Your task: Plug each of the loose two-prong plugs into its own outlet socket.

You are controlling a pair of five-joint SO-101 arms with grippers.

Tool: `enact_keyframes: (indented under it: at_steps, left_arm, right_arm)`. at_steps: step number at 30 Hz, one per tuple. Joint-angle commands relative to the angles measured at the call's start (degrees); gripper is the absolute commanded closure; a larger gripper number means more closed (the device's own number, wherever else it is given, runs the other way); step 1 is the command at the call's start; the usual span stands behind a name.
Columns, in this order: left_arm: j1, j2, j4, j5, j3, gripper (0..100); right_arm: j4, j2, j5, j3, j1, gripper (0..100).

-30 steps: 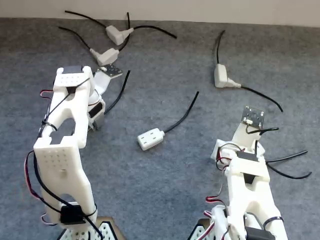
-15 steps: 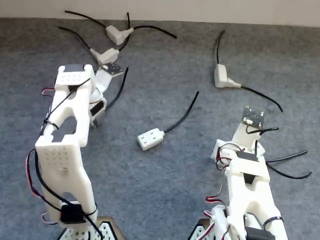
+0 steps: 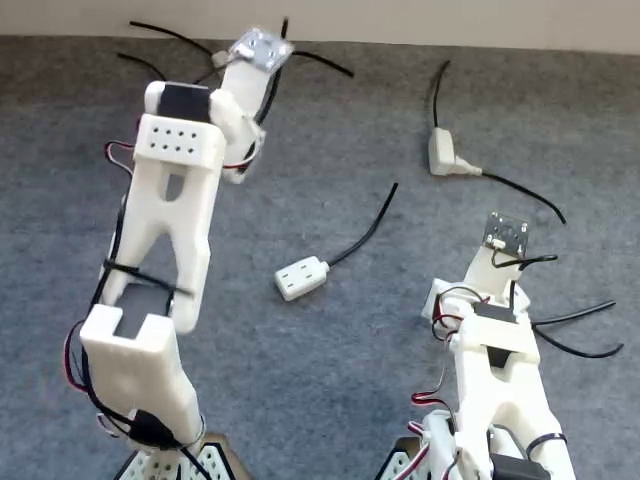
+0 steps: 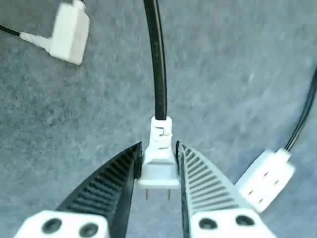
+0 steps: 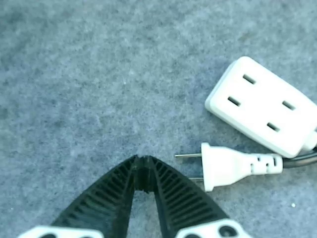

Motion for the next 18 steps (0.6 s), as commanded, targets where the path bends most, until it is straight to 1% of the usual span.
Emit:
enact_keyframes:
  at_steps: [1,7,10,12,15,18]
  left_arm:
    - [3.9,-7.3,-4.4,13.5,-1.8,99]
    - [10.8,-13.6,-5.5,28.9,-1.8,99]
    - [13.7,-16.7,-6.5,34.7,-1.5,99]
    - [15.2,-18.5,-8.2,35.7,0.0,99]
    - [18.2,-21.5,-11.4,33.5,3.6,99]
    - [20.1,-25.5,-15.6,35.2,9.3,99]
  right_arm:
    - [-1.2,-1.1,-0.6,-0.2,0.2,98.9]
    - [-1.2,-1.1,-0.6,-0.2,0.1,98.9]
    - [-1.2,-1.1,-0.6,-0.2,0.1,98.9]
    - [-1.2,-1.1,-0.6,-0.2,0.1,98.9]
    - [-1.2,-1.1,1.1,-0.2,-1.1,98.9]
    - [-1.0,-1.1,2.7,-0.1,-2.8,98.9]
